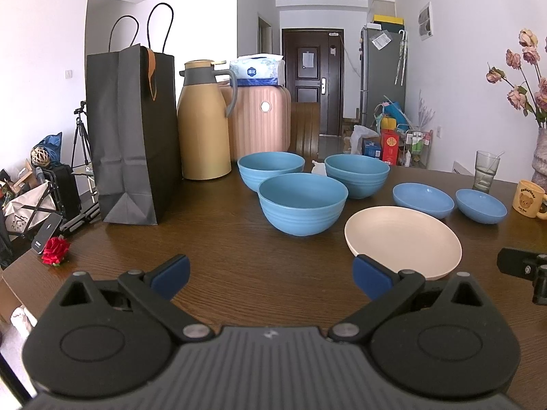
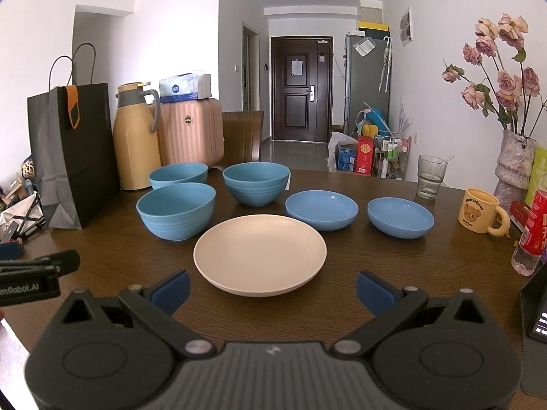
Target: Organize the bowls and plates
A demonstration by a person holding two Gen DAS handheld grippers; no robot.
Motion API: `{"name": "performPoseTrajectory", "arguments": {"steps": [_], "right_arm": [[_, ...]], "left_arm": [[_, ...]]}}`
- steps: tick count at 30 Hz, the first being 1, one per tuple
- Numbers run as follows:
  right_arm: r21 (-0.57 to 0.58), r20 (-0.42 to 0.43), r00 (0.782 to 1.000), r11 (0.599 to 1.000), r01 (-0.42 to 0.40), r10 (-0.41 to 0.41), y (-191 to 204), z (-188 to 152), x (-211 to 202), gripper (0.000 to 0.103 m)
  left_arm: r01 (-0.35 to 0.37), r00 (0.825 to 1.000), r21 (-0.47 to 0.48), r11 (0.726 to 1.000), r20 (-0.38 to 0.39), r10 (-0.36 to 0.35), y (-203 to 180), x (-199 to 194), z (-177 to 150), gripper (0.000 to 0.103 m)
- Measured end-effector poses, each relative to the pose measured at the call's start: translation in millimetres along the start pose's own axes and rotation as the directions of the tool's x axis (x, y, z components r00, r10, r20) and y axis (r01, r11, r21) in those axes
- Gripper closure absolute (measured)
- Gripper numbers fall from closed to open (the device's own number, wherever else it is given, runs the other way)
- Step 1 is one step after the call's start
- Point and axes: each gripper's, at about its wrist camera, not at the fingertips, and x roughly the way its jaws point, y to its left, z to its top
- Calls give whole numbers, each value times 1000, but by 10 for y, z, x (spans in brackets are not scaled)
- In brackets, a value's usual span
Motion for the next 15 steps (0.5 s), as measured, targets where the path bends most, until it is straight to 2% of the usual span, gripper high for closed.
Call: {"name": "performPoseTrajectory", "arguments": {"steps": [15], "right_arm": [[-1,-2,1000,1000,2,-2,5,-6,36,0]], "left_arm": [[-2,1000,1,1000,1,2,-12,3,2,0]]}}
